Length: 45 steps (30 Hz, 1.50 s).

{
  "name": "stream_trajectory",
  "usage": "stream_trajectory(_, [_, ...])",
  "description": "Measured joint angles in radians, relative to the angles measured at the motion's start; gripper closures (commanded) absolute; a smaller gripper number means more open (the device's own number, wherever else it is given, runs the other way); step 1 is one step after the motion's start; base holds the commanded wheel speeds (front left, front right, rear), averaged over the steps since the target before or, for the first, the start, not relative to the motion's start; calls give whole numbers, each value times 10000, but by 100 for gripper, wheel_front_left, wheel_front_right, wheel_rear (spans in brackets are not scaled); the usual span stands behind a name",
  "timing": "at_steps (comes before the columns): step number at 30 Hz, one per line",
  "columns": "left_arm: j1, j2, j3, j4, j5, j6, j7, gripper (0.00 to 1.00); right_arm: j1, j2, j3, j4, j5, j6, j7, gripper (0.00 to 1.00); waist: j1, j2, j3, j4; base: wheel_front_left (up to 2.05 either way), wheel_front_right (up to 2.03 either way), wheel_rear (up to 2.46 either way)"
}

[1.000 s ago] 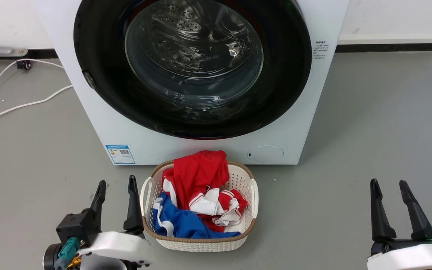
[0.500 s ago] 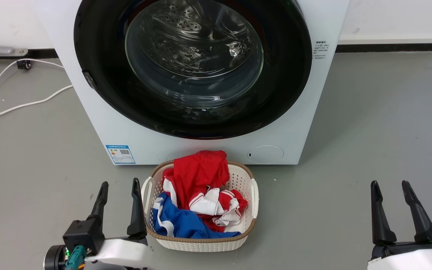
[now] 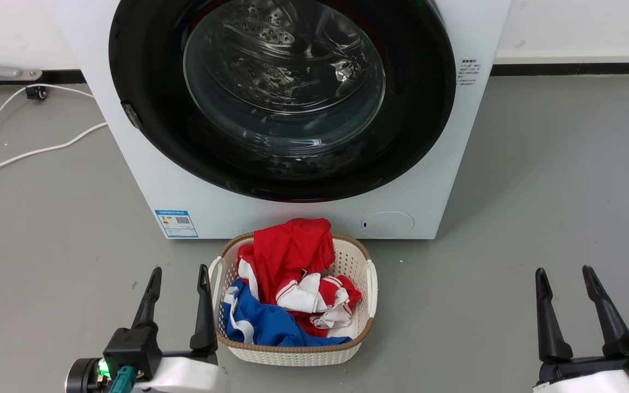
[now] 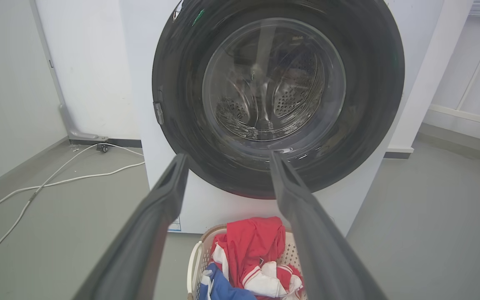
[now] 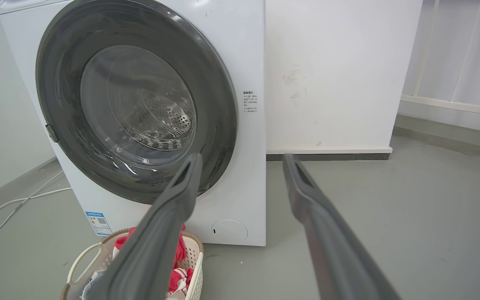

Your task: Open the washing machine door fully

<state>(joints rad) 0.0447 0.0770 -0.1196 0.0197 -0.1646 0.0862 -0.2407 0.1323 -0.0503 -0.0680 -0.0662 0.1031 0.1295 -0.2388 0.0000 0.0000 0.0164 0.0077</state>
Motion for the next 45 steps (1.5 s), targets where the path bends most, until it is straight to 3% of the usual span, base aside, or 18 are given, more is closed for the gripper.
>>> stream_trajectory(13, [117, -201, 247, 121, 773, -240, -209, 0, 133, 0, 67, -50, -523, 13, -222, 0, 0, 0, -7, 14, 0, 0, 0])
stream_trajectory(32, [137, -253, 422, 303, 686, -305, -222, 0, 162, 0, 79, 337, 38, 13, -238, 0, 0, 0, -47, 13, 0, 0, 0])
stream_trajectory(33, [137, -255, 424, 313, 673, -303, -222, 0, 162, 0, 88, 343, 38, 13, -238, 13, 0, 0, -46, 13, 0, 0, 0])
stream_trajectory(34, [137, -255, 412, 318, 654, -293, -222, 0, 162, 0, 90, 349, 40, 13, -238, 83, 0, 0, -45, 13, 0, 0, 0])
stream_trajectory(35, [137, -255, 418, 326, 650, -291, -222, 0, 161, 0, 86, 336, 44, 13, -238, 100, 0, 0, -43, 14, 0, 0, 0])
stream_trajectory(39, [137, -257, 412, 341, 648, -259, -222, 0, 136, 0, 88, 198, 270, 13, -238, 100, 0, 0, -30, 22, 0, 0, 0])
stream_trajectory(45, [137, -257, 410, 351, 648, -247, -222, 0, -112, 0, 75, 82, 3106, 13, -240, 100, 0, 0, -23, 11, 0, 0, 0])
